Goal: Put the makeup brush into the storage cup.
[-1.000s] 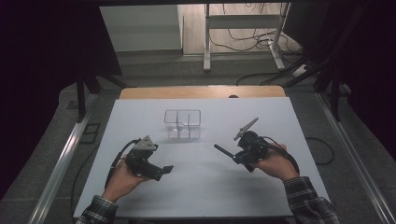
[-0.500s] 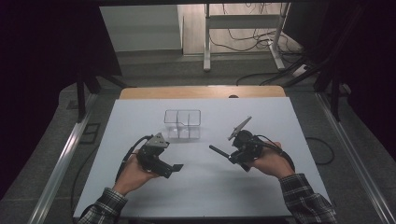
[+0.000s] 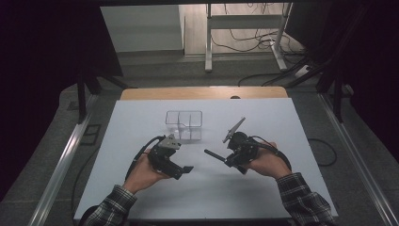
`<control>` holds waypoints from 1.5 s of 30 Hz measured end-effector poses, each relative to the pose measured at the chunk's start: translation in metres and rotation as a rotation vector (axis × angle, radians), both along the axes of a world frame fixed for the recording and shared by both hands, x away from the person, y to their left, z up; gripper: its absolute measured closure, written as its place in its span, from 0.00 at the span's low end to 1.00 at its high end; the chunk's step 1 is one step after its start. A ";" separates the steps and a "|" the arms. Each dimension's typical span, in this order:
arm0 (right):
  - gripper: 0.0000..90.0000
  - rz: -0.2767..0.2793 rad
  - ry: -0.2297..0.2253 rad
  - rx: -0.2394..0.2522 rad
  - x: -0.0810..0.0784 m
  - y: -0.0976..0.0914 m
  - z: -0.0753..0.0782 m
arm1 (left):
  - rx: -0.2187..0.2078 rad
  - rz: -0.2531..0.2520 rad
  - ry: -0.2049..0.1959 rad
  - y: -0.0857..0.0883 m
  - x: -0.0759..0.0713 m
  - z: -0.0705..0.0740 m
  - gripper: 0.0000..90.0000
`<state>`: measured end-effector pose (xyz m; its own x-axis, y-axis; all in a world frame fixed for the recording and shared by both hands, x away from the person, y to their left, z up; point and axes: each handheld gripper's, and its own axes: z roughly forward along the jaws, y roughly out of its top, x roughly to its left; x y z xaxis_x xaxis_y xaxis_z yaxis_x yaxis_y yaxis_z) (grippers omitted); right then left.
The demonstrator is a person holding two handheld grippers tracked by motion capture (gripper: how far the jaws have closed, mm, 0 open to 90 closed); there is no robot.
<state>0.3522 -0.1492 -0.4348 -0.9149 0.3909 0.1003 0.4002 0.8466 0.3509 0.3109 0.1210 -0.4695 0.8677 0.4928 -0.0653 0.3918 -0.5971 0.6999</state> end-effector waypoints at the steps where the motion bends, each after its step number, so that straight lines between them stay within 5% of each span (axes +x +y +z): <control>1: 0.86 -0.001 0.005 0.003 -0.001 0.002 0.000 | 0.004 -0.005 -0.001 -0.002 0.000 0.000 0.05; 24: 0.86 0.068 0.031 -0.006 -0.008 0.025 -0.001 | 0.058 -0.104 -0.024 -0.032 0.005 -0.006 0.22; 45: 0.86 0.127 0.055 -0.012 -0.019 0.039 -0.002 | 0.148 -0.209 -0.120 -0.045 -0.005 -0.008 0.57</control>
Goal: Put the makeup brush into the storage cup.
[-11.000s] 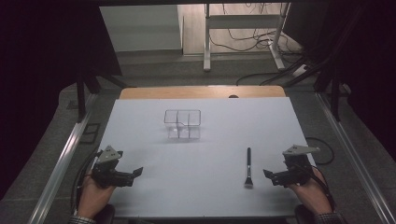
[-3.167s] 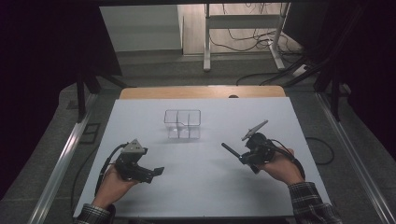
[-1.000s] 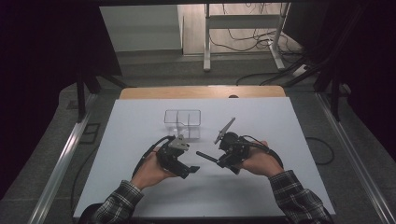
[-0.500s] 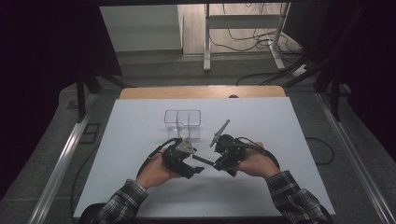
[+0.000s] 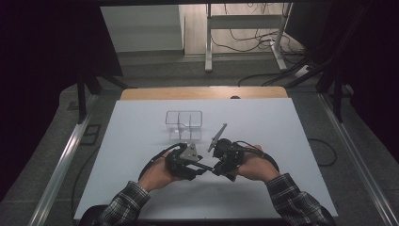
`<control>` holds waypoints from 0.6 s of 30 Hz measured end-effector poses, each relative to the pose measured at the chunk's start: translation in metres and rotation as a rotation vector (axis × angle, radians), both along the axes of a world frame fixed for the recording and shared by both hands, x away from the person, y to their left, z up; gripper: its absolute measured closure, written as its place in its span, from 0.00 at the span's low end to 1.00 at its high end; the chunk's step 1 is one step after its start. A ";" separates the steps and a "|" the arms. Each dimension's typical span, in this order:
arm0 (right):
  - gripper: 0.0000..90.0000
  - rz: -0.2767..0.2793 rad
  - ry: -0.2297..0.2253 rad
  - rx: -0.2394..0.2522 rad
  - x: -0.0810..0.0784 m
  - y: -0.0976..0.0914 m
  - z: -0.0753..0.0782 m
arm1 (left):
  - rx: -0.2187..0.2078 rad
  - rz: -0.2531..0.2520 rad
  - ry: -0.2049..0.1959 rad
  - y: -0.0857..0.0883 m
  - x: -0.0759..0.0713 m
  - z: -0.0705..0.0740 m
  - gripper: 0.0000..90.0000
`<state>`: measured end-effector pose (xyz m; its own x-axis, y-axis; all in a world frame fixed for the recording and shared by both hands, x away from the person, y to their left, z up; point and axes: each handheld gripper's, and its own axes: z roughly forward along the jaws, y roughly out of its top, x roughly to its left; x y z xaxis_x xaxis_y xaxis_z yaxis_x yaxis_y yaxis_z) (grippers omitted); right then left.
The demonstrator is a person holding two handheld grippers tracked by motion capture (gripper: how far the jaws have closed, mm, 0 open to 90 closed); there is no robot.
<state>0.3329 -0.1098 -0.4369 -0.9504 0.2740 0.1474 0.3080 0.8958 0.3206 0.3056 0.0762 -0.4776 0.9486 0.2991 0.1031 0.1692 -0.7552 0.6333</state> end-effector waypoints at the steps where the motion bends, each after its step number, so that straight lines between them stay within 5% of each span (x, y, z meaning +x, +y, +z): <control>1: 0.86 0.001 0.002 -0.003 0.000 0.000 0.000 | 0.015 -0.012 -0.007 0.000 -0.001 0.000 0.60; 4: 0.82 0.023 -0.013 -0.011 -0.001 -0.001 0.000 | 0.062 -0.080 0.001 -0.002 -0.004 -0.002 0.76; 6: 0.76 -0.007 -0.092 0.030 0.000 -0.004 0.003 | 0.059 -0.105 0.017 -0.005 -0.007 -0.002 0.87; 8: 0.62 -0.014 -0.077 0.051 0.003 -0.008 0.005 | 0.047 -0.107 0.029 -0.005 -0.008 0.002 0.87; 9: 0.51 -0.023 -0.123 0.064 0.003 -0.010 0.005 | 0.031 -0.109 0.047 -0.004 -0.006 0.003 0.87; 14: 0.28 -0.036 -0.208 0.089 0.004 -0.017 0.003 | 0.024 -0.076 0.078 -0.002 -0.004 0.001 0.87; 18: 0.14 -0.057 -0.222 0.111 0.006 -0.021 0.001 | 0.030 -0.059 0.071 -0.002 -0.005 0.000 0.87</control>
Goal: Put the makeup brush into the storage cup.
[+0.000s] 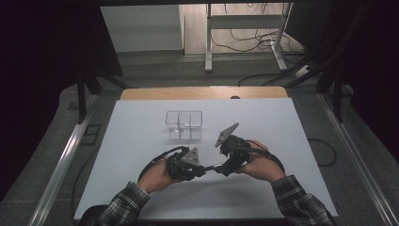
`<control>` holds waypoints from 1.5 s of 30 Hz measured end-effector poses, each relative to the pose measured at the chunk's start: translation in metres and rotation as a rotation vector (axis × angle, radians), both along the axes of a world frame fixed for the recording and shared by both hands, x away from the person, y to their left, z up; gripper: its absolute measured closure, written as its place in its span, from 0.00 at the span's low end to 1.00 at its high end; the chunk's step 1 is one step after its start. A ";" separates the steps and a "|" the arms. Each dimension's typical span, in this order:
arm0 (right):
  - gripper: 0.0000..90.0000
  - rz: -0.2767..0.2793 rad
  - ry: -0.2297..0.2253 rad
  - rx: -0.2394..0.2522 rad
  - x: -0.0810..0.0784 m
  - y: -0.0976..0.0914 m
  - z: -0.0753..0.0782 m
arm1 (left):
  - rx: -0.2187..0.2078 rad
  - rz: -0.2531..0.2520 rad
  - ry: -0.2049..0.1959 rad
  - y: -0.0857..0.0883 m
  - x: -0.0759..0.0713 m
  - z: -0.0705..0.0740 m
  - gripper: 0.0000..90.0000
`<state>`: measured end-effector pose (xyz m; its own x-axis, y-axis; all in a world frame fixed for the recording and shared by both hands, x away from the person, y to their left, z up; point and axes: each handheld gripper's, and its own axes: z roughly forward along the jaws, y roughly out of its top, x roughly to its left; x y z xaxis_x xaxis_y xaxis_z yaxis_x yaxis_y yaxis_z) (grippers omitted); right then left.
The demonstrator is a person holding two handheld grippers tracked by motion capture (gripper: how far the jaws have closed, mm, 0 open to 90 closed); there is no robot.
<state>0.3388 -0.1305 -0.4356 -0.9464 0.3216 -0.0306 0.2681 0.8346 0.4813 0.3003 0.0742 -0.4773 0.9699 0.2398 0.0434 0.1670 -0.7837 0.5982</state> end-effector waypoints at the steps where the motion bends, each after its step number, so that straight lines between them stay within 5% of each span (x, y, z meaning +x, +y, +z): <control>1: 0.11 -0.008 -0.003 0.007 0.000 -0.001 0.000 | -0.004 0.009 0.002 0.001 0.000 0.000 0.87; 18: 0.00 -0.159 -0.035 0.149 -0.003 -0.029 -0.005 | -0.059 0.111 0.026 0.026 -0.002 -0.001 0.87; 38: 0.00 -0.255 -0.076 0.269 -0.011 -0.055 -0.022 | -0.252 0.195 0.058 0.051 -0.011 0.004 0.87; 45: 0.00 -0.251 -0.071 0.268 -0.016 -0.060 -0.029 | -0.288 0.200 0.056 0.057 -0.012 0.007 0.87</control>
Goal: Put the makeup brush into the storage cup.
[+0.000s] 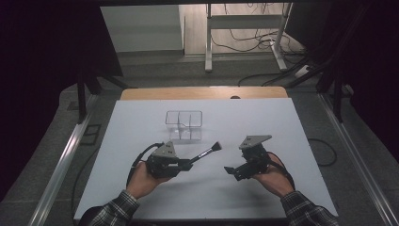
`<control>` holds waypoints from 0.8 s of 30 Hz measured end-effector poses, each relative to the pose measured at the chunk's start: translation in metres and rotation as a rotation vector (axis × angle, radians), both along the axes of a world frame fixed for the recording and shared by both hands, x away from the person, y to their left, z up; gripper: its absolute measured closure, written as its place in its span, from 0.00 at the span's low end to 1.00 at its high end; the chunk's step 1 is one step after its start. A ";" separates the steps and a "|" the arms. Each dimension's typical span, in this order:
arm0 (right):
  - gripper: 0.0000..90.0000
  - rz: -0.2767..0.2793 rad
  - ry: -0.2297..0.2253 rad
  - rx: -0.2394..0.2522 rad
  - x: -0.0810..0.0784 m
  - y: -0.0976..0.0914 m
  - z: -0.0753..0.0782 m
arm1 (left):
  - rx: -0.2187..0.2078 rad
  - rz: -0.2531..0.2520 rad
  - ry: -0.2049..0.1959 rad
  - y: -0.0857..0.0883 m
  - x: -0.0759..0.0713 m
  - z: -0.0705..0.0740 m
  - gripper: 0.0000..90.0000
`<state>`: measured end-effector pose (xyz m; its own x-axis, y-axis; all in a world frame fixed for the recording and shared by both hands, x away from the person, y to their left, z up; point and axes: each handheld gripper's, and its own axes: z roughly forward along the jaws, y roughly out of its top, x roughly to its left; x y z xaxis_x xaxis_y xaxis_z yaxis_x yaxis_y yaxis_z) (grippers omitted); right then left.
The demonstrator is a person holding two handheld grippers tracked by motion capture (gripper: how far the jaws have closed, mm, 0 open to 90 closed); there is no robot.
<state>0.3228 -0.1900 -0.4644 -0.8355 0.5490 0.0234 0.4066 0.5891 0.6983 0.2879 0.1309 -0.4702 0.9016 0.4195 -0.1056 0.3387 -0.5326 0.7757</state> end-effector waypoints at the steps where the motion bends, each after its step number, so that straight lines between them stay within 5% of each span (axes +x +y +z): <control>1: 0.00 0.002 0.001 0.000 -0.001 0.000 0.000 | -0.010 0.001 0.001 0.001 0.000 0.000 0.87; 15: 0.00 0.011 0.003 0.043 -0.008 -0.004 0.002 | -0.138 0.031 0.000 0.008 -0.002 0.005 0.87; 24: 0.00 0.028 0.029 0.120 -0.010 0.006 0.012 | -0.171 0.022 -0.002 0.003 -0.004 0.006 0.87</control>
<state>0.3128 -0.1845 -0.4519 -0.8484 0.5174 0.1123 0.4126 0.5133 0.7525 0.2839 0.1344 -0.4640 0.8925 0.4154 -0.1757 0.3475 -0.3851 0.8550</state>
